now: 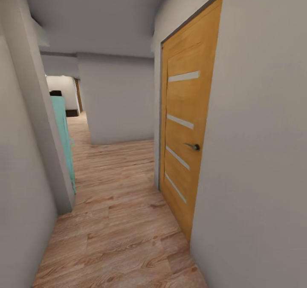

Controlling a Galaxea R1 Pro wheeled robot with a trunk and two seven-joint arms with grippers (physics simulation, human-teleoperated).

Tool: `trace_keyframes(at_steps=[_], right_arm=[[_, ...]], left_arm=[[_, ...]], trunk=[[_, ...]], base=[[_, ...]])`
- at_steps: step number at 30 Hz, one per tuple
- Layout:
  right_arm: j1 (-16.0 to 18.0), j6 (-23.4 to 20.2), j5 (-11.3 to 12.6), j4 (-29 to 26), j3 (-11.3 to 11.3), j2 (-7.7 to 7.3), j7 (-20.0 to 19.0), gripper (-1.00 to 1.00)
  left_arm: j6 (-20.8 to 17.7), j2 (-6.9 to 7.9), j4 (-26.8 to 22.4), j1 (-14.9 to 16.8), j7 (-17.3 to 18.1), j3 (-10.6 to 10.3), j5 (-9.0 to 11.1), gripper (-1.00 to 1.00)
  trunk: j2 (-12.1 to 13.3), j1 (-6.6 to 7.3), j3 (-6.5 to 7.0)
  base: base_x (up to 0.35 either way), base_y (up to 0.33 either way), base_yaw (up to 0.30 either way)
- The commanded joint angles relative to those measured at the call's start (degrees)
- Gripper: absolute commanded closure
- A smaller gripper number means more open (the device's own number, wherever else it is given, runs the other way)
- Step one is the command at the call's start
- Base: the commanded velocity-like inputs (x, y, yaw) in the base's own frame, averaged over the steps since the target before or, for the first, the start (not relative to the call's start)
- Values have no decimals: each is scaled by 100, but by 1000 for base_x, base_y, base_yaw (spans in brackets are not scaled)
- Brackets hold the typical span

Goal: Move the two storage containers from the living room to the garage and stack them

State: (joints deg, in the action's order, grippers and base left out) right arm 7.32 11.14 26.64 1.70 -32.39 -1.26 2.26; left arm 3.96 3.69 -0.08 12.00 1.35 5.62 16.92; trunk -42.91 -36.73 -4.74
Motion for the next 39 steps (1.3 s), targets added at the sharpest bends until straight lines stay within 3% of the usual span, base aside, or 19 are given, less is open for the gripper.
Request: trace_keyframes(at_steps=[1, 39], right_arm=[[6, 29, 43, 15, -49, 3, 3, -100], [6, 29, 43, 15, -49, -3, 3, -100]], left_arm=[[17, 0, 8, 8, 14, 44, 5, -100], [13, -2, 8, 8, 14, 44, 5, -100]], trunk=[[-6, -4, -9], [-6, -4, -9]], base=[[278, 0, 269], [279, 0, 256]])
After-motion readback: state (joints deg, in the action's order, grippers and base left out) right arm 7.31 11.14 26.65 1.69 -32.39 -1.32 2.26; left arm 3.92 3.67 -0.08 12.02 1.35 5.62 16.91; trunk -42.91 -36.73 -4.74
